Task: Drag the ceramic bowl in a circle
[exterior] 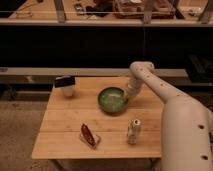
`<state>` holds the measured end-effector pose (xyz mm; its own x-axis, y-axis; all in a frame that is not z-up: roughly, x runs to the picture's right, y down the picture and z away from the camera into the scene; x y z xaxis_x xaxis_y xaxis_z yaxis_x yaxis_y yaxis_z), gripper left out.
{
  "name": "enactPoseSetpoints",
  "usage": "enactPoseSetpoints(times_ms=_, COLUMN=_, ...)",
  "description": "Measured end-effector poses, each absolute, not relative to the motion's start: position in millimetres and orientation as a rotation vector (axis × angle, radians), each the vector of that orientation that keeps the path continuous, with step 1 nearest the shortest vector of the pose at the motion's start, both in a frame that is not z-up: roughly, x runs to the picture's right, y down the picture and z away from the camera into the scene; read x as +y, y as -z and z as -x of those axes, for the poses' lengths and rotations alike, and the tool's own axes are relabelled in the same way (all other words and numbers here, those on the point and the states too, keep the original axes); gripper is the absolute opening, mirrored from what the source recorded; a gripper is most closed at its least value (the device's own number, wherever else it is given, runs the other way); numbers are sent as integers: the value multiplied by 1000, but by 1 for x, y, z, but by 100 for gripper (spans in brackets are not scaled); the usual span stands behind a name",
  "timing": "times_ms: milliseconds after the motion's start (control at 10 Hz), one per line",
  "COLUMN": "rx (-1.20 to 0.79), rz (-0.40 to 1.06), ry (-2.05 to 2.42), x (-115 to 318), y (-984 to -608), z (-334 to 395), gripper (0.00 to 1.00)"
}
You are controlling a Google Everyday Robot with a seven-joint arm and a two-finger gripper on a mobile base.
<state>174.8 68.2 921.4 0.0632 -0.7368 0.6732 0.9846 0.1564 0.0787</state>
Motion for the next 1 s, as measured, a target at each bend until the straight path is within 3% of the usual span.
enactPoseSetpoints(times_ms=300, rx=-606, rz=499, ry=1445, x=80, y=-876, z=-203, gripper=0)
enactPoseSetpoints(times_ms=600, rx=-766, rz=468, ry=1553, x=120, y=-836, z=-154, gripper=0)
enactPoseSetpoints(times_ms=1000, rx=-957, rz=395, ry=1629, x=140, y=-842, z=-61, gripper=0)
